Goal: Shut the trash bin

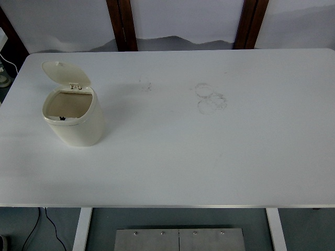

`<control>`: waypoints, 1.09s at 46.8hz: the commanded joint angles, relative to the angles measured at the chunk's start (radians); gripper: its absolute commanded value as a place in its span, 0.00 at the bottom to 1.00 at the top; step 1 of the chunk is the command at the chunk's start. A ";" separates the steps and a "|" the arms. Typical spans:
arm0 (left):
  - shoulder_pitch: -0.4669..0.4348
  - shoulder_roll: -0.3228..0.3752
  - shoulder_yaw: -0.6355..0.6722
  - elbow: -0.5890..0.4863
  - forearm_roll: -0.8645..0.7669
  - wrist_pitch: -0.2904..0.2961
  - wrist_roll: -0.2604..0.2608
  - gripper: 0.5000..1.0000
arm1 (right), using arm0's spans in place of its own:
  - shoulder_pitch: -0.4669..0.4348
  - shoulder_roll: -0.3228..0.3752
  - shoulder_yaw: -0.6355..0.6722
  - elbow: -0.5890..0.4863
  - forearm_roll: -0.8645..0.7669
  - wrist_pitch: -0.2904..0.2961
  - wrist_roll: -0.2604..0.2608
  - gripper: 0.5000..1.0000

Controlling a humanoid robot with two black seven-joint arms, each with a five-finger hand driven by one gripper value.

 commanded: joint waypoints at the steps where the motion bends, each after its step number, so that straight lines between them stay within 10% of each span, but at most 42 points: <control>1: 0.000 0.000 0.000 0.000 0.000 0.000 -0.001 1.00 | 0.000 0.000 0.000 0.000 0.000 0.001 0.000 0.99; 51: 0.009 -0.003 0.000 -0.001 0.000 0.000 -0.001 1.00 | 0.000 0.000 0.000 0.000 0.000 -0.001 0.000 0.99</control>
